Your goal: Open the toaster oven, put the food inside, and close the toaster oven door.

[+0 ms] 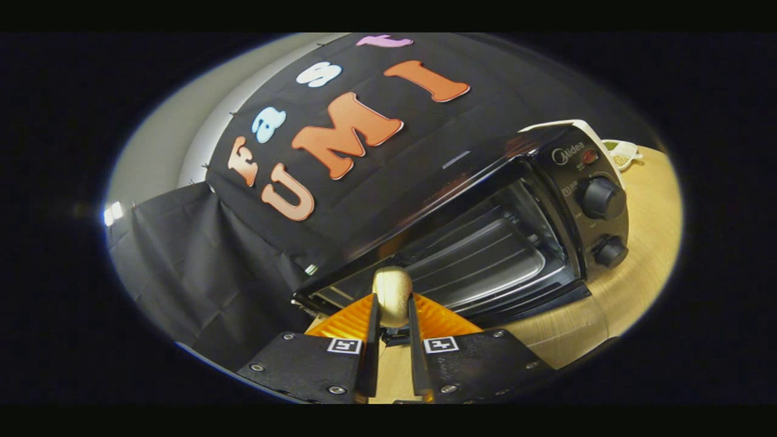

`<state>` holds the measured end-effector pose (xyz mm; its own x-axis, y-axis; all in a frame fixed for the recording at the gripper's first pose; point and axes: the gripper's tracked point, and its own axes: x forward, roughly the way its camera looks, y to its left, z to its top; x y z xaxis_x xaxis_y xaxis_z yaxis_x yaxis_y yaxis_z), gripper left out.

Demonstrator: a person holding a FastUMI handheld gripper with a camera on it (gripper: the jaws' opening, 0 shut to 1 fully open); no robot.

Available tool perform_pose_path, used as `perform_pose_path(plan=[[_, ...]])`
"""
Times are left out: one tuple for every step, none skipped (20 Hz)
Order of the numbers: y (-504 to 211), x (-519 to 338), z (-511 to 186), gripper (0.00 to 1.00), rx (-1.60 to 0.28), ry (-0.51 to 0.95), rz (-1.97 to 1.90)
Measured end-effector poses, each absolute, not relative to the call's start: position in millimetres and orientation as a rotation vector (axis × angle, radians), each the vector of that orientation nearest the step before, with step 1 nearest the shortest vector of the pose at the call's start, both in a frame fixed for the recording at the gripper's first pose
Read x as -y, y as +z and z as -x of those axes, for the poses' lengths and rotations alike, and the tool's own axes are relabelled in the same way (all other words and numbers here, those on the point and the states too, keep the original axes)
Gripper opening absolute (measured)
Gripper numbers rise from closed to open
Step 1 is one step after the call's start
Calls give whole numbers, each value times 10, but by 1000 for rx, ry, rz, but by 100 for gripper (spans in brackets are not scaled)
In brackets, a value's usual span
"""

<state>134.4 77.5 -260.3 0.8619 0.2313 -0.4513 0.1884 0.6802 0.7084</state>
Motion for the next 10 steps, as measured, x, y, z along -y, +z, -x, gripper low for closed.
perform_pose_path(plan=[[-2641,-762,-1372,23,-548,17,-839],[-2678,-755,-1377,23,-557,13,-851],[-2699,-732,-1400,23,-556,-2,-857],[-2709,-682,-1445,23,-543,-22,-852],[-2709,-627,-1489,23,-526,-40,-844],[-2736,-581,-1531,23,-520,-56,-837],[-2783,-556,-1555,23,-522,-67,-838],[-2823,-565,-1554,23,-542,-70,-850],[-2840,-580,-1549,27,-551,-66,-862],[-2844,-554,-1541,29,-561,-72,-849]])
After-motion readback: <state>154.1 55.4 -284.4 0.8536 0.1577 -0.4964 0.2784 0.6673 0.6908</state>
